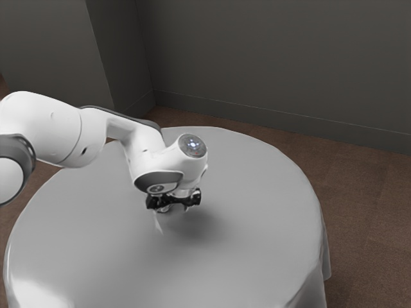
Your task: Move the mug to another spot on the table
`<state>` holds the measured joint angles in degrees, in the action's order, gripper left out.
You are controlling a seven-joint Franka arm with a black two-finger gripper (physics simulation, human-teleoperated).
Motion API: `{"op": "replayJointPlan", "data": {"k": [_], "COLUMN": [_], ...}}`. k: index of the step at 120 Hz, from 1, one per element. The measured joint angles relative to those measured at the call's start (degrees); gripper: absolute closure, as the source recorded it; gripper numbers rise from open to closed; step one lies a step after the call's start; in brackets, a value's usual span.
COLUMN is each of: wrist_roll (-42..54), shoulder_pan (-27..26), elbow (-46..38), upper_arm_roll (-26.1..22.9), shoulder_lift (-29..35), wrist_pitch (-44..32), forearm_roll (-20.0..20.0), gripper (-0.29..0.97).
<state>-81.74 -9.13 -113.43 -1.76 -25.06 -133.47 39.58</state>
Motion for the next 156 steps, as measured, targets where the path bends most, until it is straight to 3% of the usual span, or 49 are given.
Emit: {"op": "replayJointPlan", "data": {"k": [20,40,58,71,87,130,156], "wrist_roll": [0.0,0.2,5.4,12.5,23.4,63.6,83.9], "shoulder_pan": [-1.5,-2.3,-1.4,-0.9,-0.2,0.6,0.3], "elbow": [-2.1,-7.6,-7.9,-2.7,5.1,21.1,23.1], "upper_arm_roll": [0.0,-0.1,0.1,1.4,3.7,8.3,8.7], "shoulder_lift": [2.8,12.1,18.1,19.2,19.1,19.2,19.3], "wrist_pitch": [0.0,0.0,0.3,3.7,11.4,29.5,35.5], "forearm_roll": [-1.1,-3.0,-16.5,-27.6,-34.5,-37.6,-37.7], "gripper": [0.0,0.0,0.0,0.0,0.0,0.0,0.0]}}
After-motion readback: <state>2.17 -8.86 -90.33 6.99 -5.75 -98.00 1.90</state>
